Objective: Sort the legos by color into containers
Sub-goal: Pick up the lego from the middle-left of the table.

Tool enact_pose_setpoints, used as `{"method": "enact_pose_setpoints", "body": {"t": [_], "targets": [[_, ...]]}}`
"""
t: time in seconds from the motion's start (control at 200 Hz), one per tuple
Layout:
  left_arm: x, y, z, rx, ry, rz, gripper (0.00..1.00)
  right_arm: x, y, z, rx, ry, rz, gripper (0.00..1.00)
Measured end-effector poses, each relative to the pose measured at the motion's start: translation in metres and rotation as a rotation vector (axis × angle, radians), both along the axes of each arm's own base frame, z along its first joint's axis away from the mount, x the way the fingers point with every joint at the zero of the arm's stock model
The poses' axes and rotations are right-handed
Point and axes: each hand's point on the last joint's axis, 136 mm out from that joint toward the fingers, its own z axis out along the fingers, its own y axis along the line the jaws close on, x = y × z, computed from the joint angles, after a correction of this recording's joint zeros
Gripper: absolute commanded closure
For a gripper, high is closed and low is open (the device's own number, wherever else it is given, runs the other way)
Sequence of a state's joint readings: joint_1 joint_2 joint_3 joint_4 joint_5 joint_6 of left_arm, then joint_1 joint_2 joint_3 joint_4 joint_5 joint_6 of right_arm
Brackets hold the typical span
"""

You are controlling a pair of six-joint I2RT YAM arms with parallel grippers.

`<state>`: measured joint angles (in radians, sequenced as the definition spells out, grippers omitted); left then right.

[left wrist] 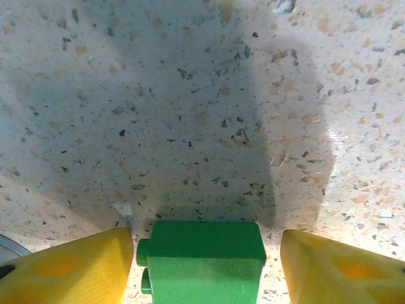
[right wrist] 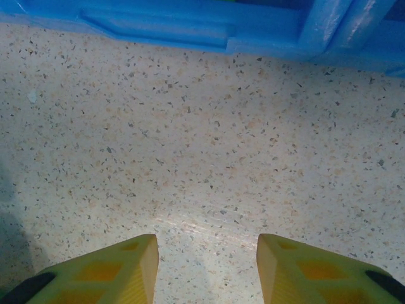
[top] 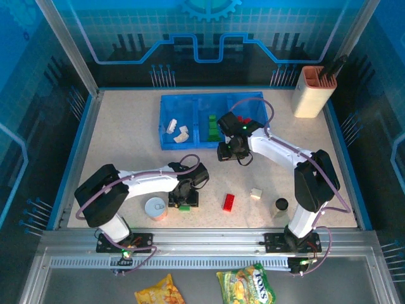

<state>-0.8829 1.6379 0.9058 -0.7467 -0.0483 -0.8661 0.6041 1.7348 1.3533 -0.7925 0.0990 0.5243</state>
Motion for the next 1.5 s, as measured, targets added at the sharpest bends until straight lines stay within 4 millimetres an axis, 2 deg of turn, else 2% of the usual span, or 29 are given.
{"method": "enact_pose_setpoints", "body": {"t": [0.28, 0.705, 0.931, 1.256, 1.496], "targets": [[0.000, 0.000, 0.000, 0.001, 0.001, -0.002, 0.48, -0.003, 0.003, 0.000, -0.001, 0.001, 0.009, 0.54], [0.000, 0.000, 0.000, 0.001, 0.000, -0.002, 0.51, -0.005, 0.002, -0.003, -0.008, 0.007, 0.012, 0.54], [0.003, -0.004, 0.003, -0.008, -0.007, -0.005, 0.51, -0.013, -0.008, -0.009, -0.039, 0.014, 0.005, 0.55], [0.031, -0.033, 0.033, -0.083, -0.098, -0.056, 0.51, -0.034, -0.033, -0.016, -0.088, 0.025, -0.029, 0.53], [0.072, -0.072, 0.067, -0.158, -0.202, -0.134, 0.51, -0.043, -0.059, -0.008, -0.111, 0.005, -0.086, 0.53]]}}
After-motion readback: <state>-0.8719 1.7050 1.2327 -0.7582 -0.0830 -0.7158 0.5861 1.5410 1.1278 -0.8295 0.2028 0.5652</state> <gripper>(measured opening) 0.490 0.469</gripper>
